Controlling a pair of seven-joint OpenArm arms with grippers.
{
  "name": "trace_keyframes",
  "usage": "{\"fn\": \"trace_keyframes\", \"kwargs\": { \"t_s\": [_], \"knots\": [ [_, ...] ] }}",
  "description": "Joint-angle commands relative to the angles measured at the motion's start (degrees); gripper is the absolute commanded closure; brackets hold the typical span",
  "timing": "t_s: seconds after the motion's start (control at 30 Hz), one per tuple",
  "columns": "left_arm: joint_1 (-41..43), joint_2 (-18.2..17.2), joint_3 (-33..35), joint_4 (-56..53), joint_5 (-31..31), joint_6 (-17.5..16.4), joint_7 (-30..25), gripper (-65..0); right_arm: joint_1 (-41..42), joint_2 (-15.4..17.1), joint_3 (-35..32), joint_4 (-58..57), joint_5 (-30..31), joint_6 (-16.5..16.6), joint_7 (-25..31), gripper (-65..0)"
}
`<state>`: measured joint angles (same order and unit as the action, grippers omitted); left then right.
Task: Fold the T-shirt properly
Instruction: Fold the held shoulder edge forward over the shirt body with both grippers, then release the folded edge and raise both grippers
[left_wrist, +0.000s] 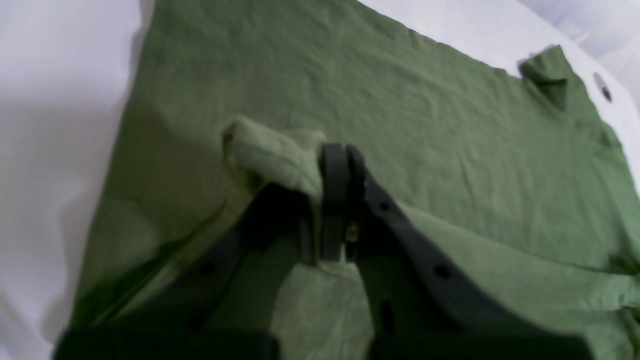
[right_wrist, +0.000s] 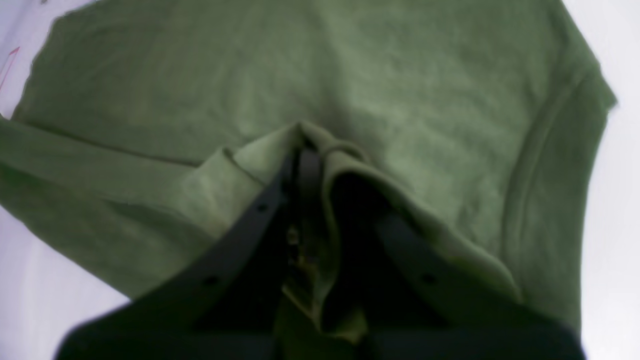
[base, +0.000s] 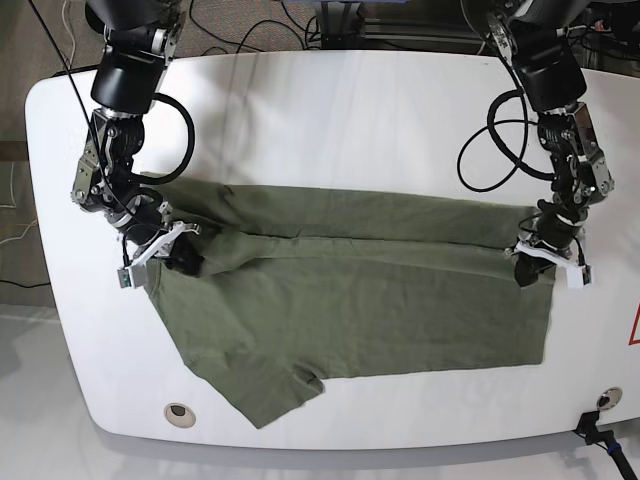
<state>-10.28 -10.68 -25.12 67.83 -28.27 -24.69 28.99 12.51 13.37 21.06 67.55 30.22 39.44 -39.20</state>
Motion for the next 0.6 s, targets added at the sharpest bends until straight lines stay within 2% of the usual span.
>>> {"fn": "trace_keyframes", "kwargs": {
  "t_s": [0.0, 0.17, 0.27, 0.3, 0.43, 0.5, 0.57],
  "knots": [
    [-1.5, -0.7, -0.2, 1.0, 0.3, -0.6, -1.6, 0.0, 1.3, 0.9, 0.2, -0.8, 0.9, 0.5, 2.9, 0.0],
    [-2.5, -0.7, -0.2, -0.1, 1.3, -0.7, -1.6, 0.0, 1.3, 1.0, 0.2, -3.0, 0.9, 0.5, 4.5, 0.0],
    [-2.2, -0.7, -0.3, -0.1, 1.3, -0.5, -1.6, -14.7, 1.3, 1.0, 0.2, -3.1, 0.9, 0.3, 4.5, 0.0],
    [-2.2, -0.8, -0.3, -0.1, 1.3, -0.5, -1.6, -20.0, 1.3, 1.0, 0.2, -3.1, 0.9, 0.3, 4.9, -1.9],
    [-2.2, -2.2, -0.3, -0.1, 1.4, -0.5, -1.6, -34.5, 1.3, 1.0, 0.2, -2.7, -4.9, 0.3, 8.8, -26.8],
    [-2.1, -2.6, -0.2, 0.2, 1.5, -0.5, -1.6, -40.5, 1.1, 1.0, 0.3, -1.6, -8.9, 0.3, 10.8, -36.0],
    [-2.1, -4.0, -0.2, 0.3, 2.7, -0.6, -1.7, -44.9, 0.1, 0.8, 0.3, 1.1, -12.9, 0.3, 11.7, -41.1]
  ]
}}
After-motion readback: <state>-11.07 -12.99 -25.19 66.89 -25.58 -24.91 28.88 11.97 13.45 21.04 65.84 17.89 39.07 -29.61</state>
